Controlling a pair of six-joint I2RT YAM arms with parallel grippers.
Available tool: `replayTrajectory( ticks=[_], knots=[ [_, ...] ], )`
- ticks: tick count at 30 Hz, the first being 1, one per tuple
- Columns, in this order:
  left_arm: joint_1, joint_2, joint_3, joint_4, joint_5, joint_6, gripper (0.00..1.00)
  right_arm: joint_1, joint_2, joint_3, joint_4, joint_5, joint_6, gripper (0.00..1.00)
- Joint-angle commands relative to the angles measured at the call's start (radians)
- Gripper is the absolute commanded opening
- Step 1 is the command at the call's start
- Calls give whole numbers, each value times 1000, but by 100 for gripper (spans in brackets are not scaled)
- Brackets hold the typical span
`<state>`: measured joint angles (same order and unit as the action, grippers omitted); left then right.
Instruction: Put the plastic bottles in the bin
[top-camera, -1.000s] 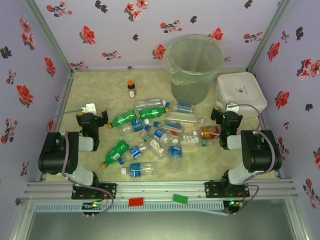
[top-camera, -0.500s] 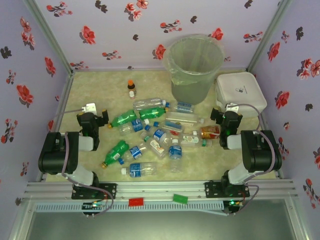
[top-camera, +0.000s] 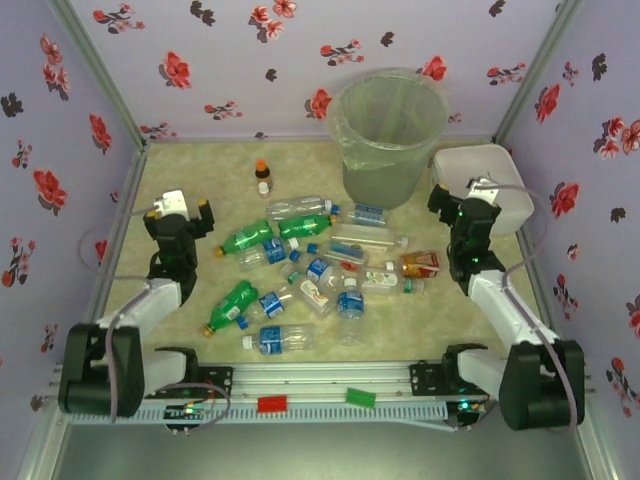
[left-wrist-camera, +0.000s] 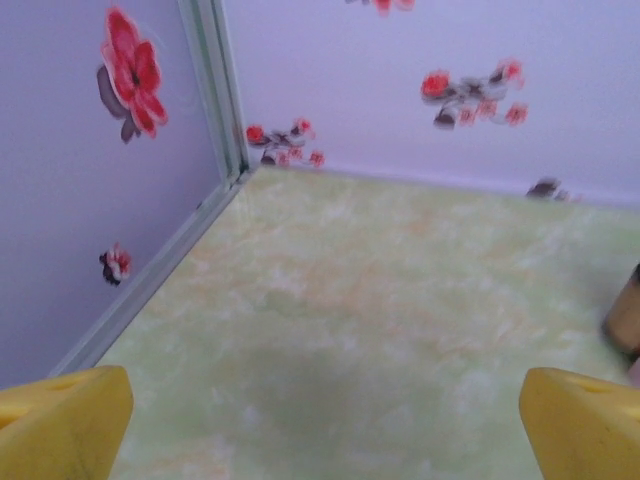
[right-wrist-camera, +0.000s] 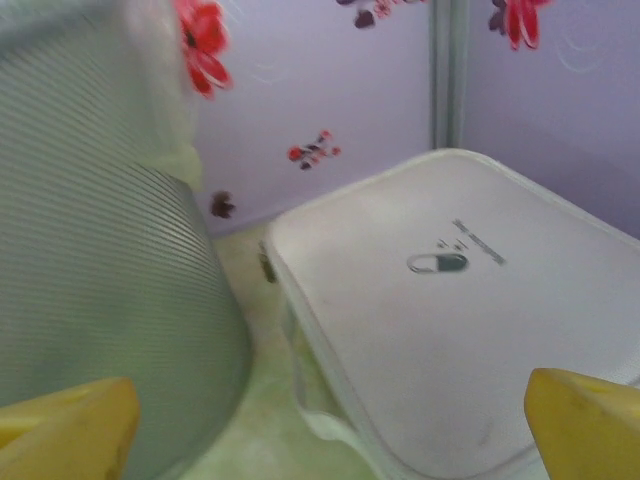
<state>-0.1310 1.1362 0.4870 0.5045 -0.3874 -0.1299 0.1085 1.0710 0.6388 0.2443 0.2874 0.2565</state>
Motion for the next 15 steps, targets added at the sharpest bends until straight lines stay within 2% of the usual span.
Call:
replayTrajectory(
  ticks=[1,4,6,12,15],
  knots=[
    [-11,-99,88,-317,63,-210,100,63,-58,101,-383,-11,131,100],
    [-27,-155,102,-422,208,-347,100,132,-82,154,-537,-87,222,100],
    [-61,-181,91,-454,257,-435,100,197,-76,184,-625,-138,271,100],
    [-228,-199,50,-432,277,-564,100,407,-21,273,-873,-183,389,99],
    [-274,-178,39,-388,274,-591,100,538,2,278,-940,-196,491,100]
  ],
)
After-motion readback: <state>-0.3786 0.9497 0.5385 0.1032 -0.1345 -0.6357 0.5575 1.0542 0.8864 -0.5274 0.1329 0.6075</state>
